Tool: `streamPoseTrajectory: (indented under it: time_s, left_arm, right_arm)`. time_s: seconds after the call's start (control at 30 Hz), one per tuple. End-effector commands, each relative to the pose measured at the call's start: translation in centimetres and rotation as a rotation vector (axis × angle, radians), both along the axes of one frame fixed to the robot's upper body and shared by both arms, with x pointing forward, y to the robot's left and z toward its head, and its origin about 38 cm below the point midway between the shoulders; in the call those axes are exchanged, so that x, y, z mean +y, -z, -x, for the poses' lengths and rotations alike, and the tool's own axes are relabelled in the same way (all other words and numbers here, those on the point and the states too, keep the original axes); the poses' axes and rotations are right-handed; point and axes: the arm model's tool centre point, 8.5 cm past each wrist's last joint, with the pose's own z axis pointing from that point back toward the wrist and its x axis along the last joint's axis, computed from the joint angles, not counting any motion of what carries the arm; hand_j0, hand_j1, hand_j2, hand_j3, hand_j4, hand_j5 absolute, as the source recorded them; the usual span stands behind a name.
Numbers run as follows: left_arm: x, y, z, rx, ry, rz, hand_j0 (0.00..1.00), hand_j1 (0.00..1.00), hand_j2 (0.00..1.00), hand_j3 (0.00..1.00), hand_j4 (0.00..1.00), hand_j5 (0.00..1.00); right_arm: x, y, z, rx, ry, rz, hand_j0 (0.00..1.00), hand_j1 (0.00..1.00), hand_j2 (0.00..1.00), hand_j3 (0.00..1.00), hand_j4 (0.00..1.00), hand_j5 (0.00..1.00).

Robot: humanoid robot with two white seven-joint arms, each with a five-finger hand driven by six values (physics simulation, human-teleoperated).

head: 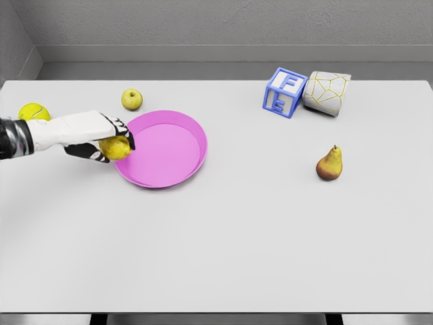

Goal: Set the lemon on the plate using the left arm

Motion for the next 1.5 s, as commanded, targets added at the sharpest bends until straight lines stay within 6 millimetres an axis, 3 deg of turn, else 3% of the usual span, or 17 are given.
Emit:
streamPoseTrajectory:
  time_s: [0.0,0.53,0.6,0.87,0.97,1.0,1.03,1.13,1.2,1.23,1.47]
  left_arm:
    - [-1.3,0.4,-0.2,0.005,0.016,0.027,0.50,0.50,0.50,0.50,0.50,0.50]
    - [-5.1,0.9,-0.7,-0.002,0.068,0.081,0.51,0.51,0.51,0.51,0.51,0.51]
    - [-5.1,1.0,-0.8,-0.002,0.066,0.080,0.95,0.95,0.95,0.95,0.95,0.95]
    - [-4.7,0.3,-1.0,-0.019,0.056,0.078,1.00,1.00,1.00,1.00,1.00,1.00]
    - [-2.7,-2.4,-1.8,-0.082,0.004,0.100,1.00,1.00,1.00,1.00,1.00,1.00]
    - [0.1,-2.9,-2.0,-0.088,-0.063,0.103,1.00,1.00,1.00,1.00,1.00,1.00]
    - [1.5,-3.0,-2.2,-0.087,-0.100,0.105,1.00,1.00,1.00,1.00,1.00,1.00]
    - [7.0,-0.9,-3.1,-0.018,-0.275,0.136,1.00,1.00,1.00,1.00,1.00,1.00]
    - [10.2,1.2,-2.2,0.024,-0.378,0.176,1.00,1.00,1.00,1.00,1.00,1.00]
    - [10.9,1.5,-1.7,0.027,-0.399,0.188,1.00,1.00,1.00,1.00,1.00,1.00]
    - [11.0,1.8,-1.4,0.032,-0.402,0.203,1.00,1.00,1.00,1.00,1.00,1.00]
  right_arm:
    - [0.0,0.0,0.0,0.000,0.000,0.001,1.00,1.00,1.00,1.00,1.00,1.00]
    - [0.0,0.0,0.0,0.000,0.000,-0.001,1.00,1.00,1.00,1.00,1.00,1.00]
    - [0.0,0.0,0.0,0.000,0.000,-0.001,1.00,1.00,1.00,1.00,1.00,1.00]
    - [0.0,0.0,0.0,0.000,0.000,0.001,1.00,1.00,1.00,1.00,1.00,1.00]
    - [0.0,0.0,0.0,-0.001,0.000,0.001,1.00,1.00,1.00,1.00,1.00,1.00]
    - [0.0,0.0,0.0,-0.001,0.000,0.001,1.00,1.00,1.00,1.00,1.00,1.00]
    - [0.0,0.0,0.0,0.000,0.000,-0.001,1.00,1.00,1.00,1.00,1.00,1.00]
    - [0.0,0.0,0.0,0.000,0.000,0.001,1.00,1.00,1.00,1.00,1.00,1.00]
    - [0.0,0.0,0.0,-0.001,0.000,0.001,1.00,1.00,1.00,1.00,1.00,1.00]
    - [0.0,0.0,0.0,0.000,0.000,0.001,1.00,1.00,1.00,1.00,1.00,1.00]
    - [0.0,0.0,0.0,0.000,0.000,0.001,1.00,1.00,1.00,1.00,1.00,1.00]
